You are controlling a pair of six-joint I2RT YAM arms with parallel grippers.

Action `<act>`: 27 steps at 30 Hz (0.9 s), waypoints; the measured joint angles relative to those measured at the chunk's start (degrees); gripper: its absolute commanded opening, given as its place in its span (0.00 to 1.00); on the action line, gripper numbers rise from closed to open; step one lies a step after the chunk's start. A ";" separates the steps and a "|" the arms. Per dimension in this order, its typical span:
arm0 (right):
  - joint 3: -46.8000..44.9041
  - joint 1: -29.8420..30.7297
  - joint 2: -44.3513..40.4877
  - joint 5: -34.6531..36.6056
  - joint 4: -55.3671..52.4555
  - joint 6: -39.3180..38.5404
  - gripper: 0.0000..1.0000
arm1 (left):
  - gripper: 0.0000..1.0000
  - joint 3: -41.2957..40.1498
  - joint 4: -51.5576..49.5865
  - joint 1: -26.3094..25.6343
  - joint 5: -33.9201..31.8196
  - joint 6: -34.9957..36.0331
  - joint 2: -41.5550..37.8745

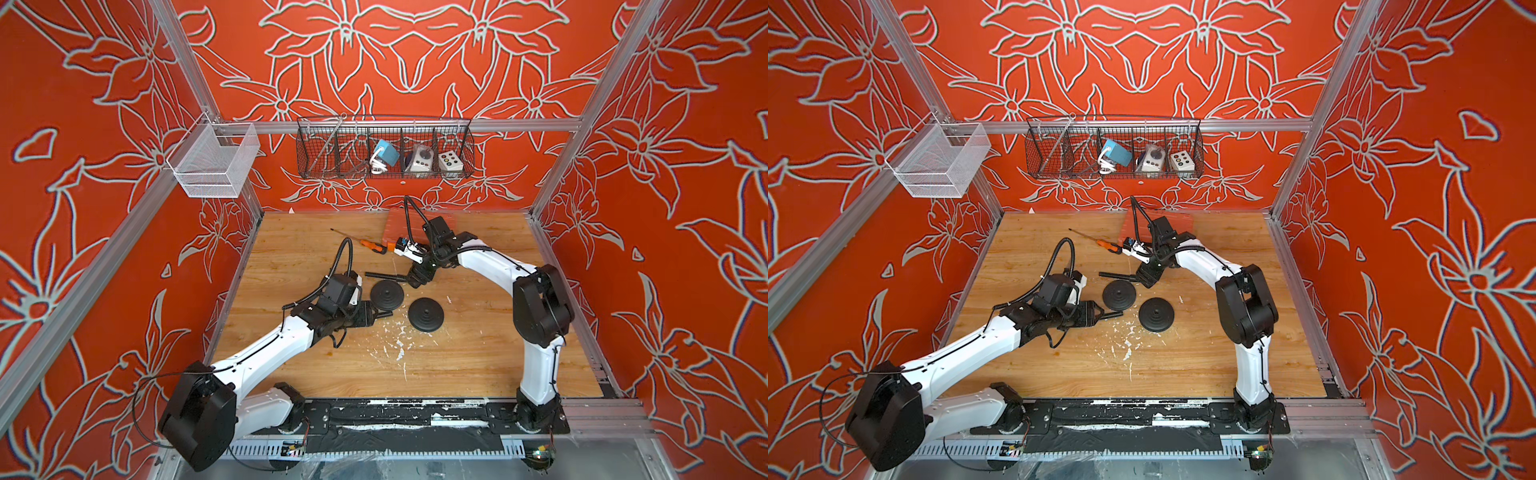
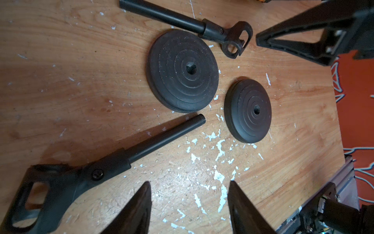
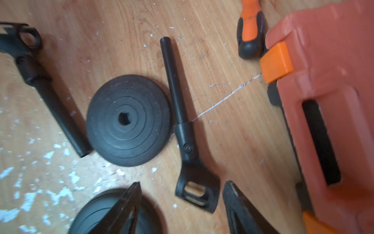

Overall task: Assemble a microphone stand
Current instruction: Pick up the microphone stand pole from the center of the board.

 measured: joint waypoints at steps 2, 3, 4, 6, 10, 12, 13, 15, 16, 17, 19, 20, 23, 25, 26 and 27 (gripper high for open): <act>2.38 0.09 2.27 0.07 -0.94 -1.84 0.58 | 0.59 0.00 -0.04 0.00 -0.07 -0.04 0.02; 3.39 0.09 3.28 0.04 -1.38 -2.67 0.55 | 0.59 0.00 0.00 0.00 -0.07 -0.07 0.02; 4.15 0.11 4.09 0.02 -1.75 -3.34 0.54 | 0.59 0.04 0.02 0.00 -0.04 -0.07 0.15; 5.86 0.37 5.92 0.02 -2.32 -4.50 0.54 | 0.59 0.61 -0.13 0.00 0.04 -0.07 0.90; 8.46 0.98 8.90 0.33 -3.23 -6.25 0.53 | 0.59 3.10 -0.35 0.00 0.28 -0.04 3.34; 9.42 1.22 10.38 0.46 -3.63 -7.15 0.52 | 0.59 4.44 -0.35 0.00 0.44 -0.04 4.50; 9.73 1.33 10.88 0.46 -3.76 -7.45 0.52 | 0.59 4.87 -0.33 0.00 0.55 -0.04 4.94; 10.29 1.55 12.02 0.48 -3.93 -7.93 0.50 | 0.59 5.62 -0.33 0.00 0.61 -0.04 5.84; 10.51 1.60 12.59 0.50 -4.00 -8.26 0.47 | 0.59 5.88 -0.33 0.00 0.61 -0.04 6.23; 10.67 1.68 13.20 0.59 -4.02 -8.66 0.43 | 0.59 6.08 -0.35 0.00 0.61 -0.04 6.60; 10.75 1.79 14.14 1.11 -4.07 -9.25 0.39 | 0.59 6.29 -0.35 0.00 0.59 -0.04 7.15; 10.75 1.81 14.60 1.60 -4.07 -9.40 0.35 | 0.59 6.36 -0.35 0.00 0.59 -0.04 7.39; 10.86 1.86 15.04 2.97 -3.96 -10.56 0.20 | 0.59 6.91 -0.85 0.00 0.59 -0.02 8.07; 11.13 1.95 14.75 4.33 -3.52 -11.17 0.11 | 0.59 7.69 -1.51 0.00 0.55 0.00 8.35; 10.93 1.97 14.58 5.27 -3.28 -11.54 0.07 | 0.59 8.31 -2.08 0.04 0.52 0.00 8.39; 10.29 1.97 14.16 5.84 -2.71 -11.96 0.03 | 0.59 9.01 -2.69 0.07 0.50 0.00 8.37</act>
